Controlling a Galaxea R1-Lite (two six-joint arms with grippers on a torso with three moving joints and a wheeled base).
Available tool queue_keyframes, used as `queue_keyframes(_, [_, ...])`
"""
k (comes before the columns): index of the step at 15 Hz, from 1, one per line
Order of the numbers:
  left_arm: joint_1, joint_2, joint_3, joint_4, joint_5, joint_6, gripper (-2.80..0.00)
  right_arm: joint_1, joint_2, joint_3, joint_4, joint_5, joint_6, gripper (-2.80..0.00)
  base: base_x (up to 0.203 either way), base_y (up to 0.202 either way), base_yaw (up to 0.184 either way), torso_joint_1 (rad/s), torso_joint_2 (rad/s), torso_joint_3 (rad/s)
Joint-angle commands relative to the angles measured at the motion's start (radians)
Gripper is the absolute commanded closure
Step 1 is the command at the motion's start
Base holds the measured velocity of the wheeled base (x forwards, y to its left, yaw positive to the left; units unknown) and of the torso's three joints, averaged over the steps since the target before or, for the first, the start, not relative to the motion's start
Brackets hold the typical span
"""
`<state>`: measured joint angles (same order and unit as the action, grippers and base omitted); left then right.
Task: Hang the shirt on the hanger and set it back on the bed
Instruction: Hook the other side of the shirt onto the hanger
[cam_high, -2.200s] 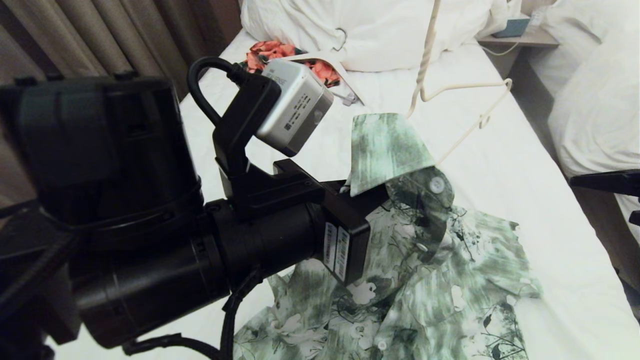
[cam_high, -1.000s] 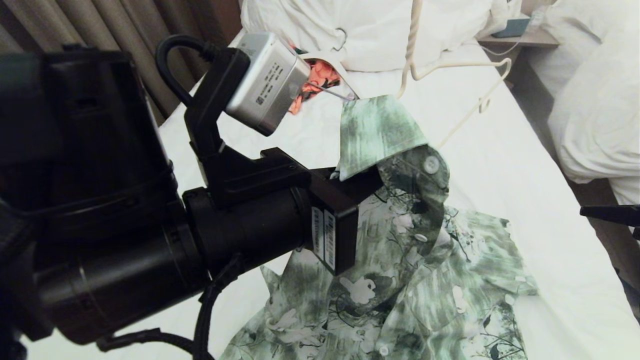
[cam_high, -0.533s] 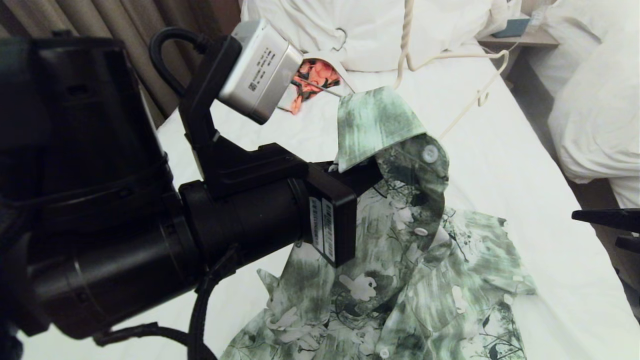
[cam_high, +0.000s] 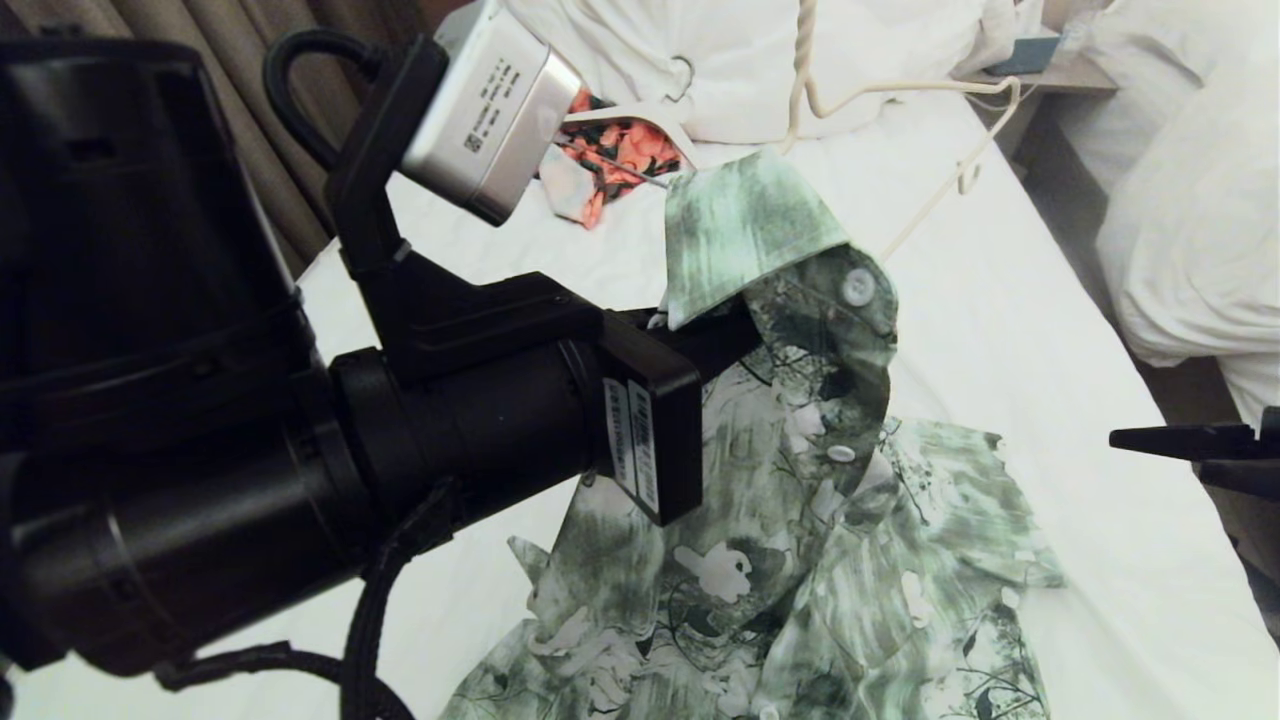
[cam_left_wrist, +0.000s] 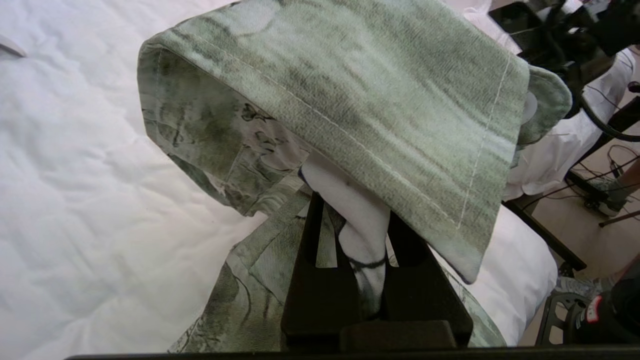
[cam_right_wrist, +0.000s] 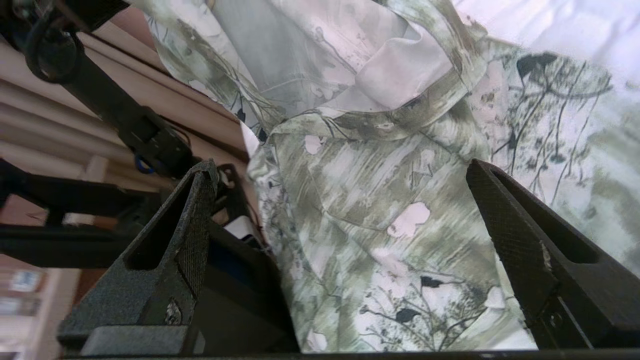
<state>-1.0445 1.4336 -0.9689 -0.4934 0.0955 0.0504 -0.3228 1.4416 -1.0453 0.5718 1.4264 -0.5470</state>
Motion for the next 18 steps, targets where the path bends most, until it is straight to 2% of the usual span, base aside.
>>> queue_keyframes(1, [0.000,-0.007,-0.002,-0.004,0.001,0.001,0.00,-0.001,0.032,-0.001,0.014,0.008,-0.003,-2.80,0.000,0.000,0.000,0.000,0.00,0.000])
queue_keyframes(4, [-0.003,-0.012,-0.002,-0.004,0.001,0.000,0.00,0.002,0.055,-0.029,0.055,0.008,0.003,-2.80,0.000,0.000,0.000,0.000,0.00,0.000])
queue_keyframes(7, [-0.003,-0.013,-0.004,-0.004,0.001,0.000,0.00,0.008,0.045,-0.053,0.079,-0.002,0.054,-2.80,0.000,0.000,0.000,0.000,0.00,0.000])
queue_keyframes(8, [-0.003,-0.013,-0.004,-0.003,0.001,0.001,0.00,0.018,0.046,-0.068,0.080,-0.038,0.104,-1.87,0.000,0.000,0.000,0.000,0.00,0.000])
queue_keyframes(9, [-0.003,-0.015,-0.004,-0.002,0.001,0.000,0.00,0.034,0.047,-0.092,0.079,-0.082,0.194,0.00,0.000,0.000,0.000,0.000,0.00,0.000])
queue_keyframes(11, [-0.003,-0.021,-0.005,-0.004,0.001,0.000,0.00,0.061,0.039,-0.143,0.077,-0.136,0.324,0.00,0.000,0.000,0.000,0.000,0.00,0.000])
queue_keyframes(12, [-0.003,-0.025,-0.005,-0.004,0.001,0.001,0.00,0.079,0.023,-0.153,0.076,-0.172,0.360,0.00,0.000,0.000,0.000,0.000,0.00,0.000])
queue_keyframes(14, [-0.003,-0.031,-0.005,-0.004,0.001,0.001,0.00,0.117,0.005,-0.157,0.076,-0.245,0.379,0.00,0.000,0.000,0.000,0.000,0.00,0.000])
queue_keyframes(16, [-0.003,-0.039,-0.005,-0.004,0.001,0.002,0.00,0.218,-0.001,-0.149,0.077,-0.349,0.387,0.00,0.000,0.000,0.000,0.000,0.00,0.000])
queue_keyframes(18, [-0.003,-0.048,-0.007,-0.002,0.001,0.002,0.00,0.279,0.000,-0.144,0.075,-0.387,0.389,0.00,0.000,0.000,0.000,0.000,0.00,0.000])
